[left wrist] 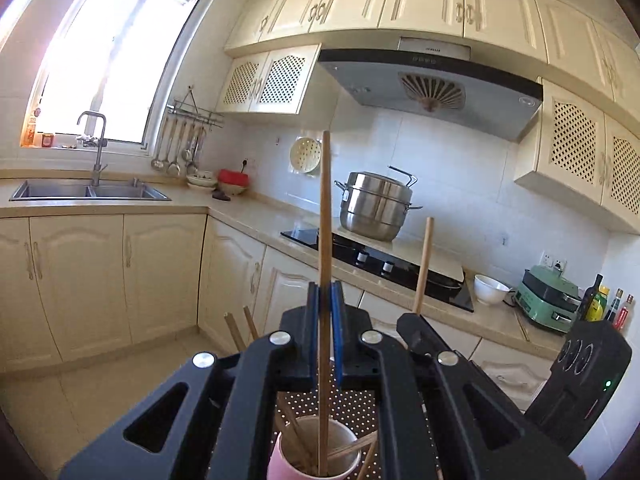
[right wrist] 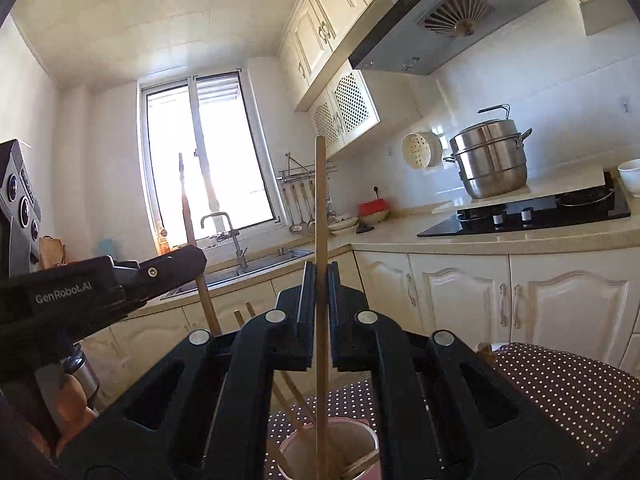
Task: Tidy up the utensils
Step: 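Lift the chopstick with the right gripper over the pink cup, then open the right gripper to drop the chopstick into the cup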
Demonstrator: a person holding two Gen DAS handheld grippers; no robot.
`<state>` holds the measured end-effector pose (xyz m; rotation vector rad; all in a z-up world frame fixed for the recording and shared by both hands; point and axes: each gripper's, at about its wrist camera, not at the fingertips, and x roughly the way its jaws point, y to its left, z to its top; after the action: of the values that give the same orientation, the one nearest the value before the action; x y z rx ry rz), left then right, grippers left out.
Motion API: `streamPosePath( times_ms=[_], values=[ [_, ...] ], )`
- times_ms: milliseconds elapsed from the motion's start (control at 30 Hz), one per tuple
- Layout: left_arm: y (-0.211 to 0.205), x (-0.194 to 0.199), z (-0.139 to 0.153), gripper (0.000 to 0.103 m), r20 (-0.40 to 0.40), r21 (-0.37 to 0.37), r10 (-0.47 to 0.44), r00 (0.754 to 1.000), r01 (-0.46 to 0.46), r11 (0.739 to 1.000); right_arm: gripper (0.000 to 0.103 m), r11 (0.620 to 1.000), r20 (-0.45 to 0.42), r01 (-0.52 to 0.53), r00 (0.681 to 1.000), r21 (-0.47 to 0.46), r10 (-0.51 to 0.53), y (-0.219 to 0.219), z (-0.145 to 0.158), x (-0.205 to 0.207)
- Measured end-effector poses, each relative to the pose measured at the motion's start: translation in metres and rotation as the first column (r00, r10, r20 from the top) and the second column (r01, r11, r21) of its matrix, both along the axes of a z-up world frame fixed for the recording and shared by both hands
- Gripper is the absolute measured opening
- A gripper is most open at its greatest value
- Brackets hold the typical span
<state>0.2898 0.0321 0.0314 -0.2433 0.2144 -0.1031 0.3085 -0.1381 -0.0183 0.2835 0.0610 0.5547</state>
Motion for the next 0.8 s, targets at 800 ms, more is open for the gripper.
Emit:
streamPosePath(
  times_ms=[800],
  values=[
    [0.003, 0.043, -0.063, 0.038, -0.181, -0.005, -0.008, 0.983, 0.008, 1.0, 0.006, 0.994, 0.004, 0.054, 0.999, -0.097, -0.054, 0.006, -0.027, -0.002]
  ],
)
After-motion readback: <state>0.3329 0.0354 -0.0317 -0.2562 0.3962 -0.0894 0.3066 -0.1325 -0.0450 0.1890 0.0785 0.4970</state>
